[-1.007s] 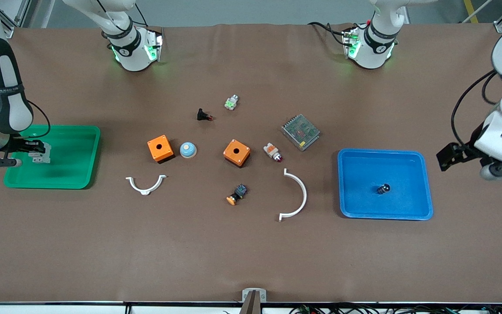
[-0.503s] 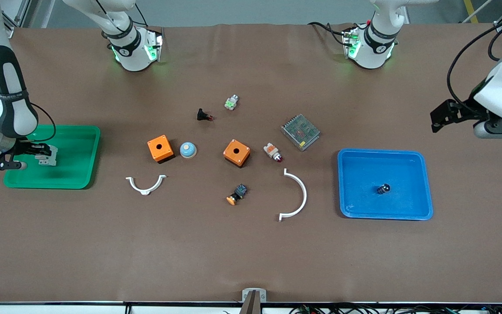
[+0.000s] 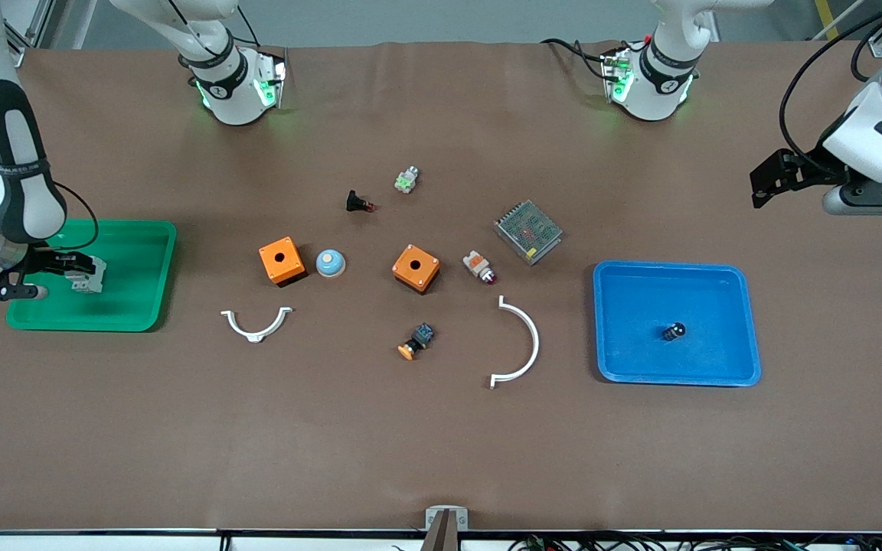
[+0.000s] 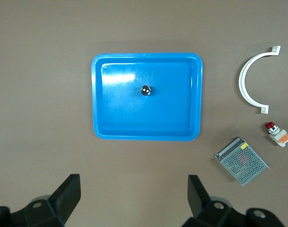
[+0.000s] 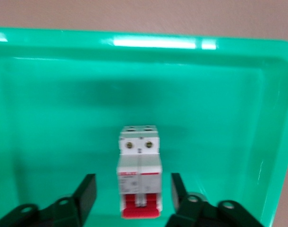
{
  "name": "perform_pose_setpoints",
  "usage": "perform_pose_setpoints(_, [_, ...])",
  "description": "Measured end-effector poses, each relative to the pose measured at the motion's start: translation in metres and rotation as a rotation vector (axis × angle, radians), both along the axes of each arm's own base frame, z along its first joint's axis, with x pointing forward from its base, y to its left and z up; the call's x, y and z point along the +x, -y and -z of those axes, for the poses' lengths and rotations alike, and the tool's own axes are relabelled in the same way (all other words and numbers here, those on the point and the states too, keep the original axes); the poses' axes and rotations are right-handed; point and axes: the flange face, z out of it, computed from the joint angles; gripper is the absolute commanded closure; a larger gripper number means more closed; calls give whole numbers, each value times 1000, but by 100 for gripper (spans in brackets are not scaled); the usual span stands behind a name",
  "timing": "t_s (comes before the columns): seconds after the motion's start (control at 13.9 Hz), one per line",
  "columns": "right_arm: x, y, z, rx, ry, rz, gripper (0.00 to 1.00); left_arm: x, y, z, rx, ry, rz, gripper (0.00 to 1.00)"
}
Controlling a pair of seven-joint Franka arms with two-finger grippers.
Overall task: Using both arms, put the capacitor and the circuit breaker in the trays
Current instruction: 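Lower the breaker into the green tray while the left gripper withdraws, then open the right gripper and withdraw it from the green tray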
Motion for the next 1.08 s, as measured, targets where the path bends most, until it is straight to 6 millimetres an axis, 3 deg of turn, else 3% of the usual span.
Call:
perform_pose_setpoints(0.14, [15, -32, -39, 27, 13, 8, 1, -2, 3, -1, -3, 2, 5, 0])
perform_pose_setpoints(0.29, [25, -82, -78, 51, 14, 60, 1, -3, 9, -1, -15, 0, 13, 0])
perform_pose_setpoints(0.5, [32, -161, -118, 65, 4, 145, 0, -3, 14, -1, -20, -1, 18, 0])
perform_pose_setpoints(0.65, [31, -202, -141, 68, 3, 183, 0, -4, 16, -1, -20, 0, 18, 0])
perform_pose_setpoints(0.79, [28, -221, -178, 62, -3, 182, 0, -5, 17, -4, -21, 4, 14, 0])
perform_pose_setpoints(1.08, [34, -213, -288, 74, 38, 181, 0, -6, 16, -5, -21, 7, 11, 0])
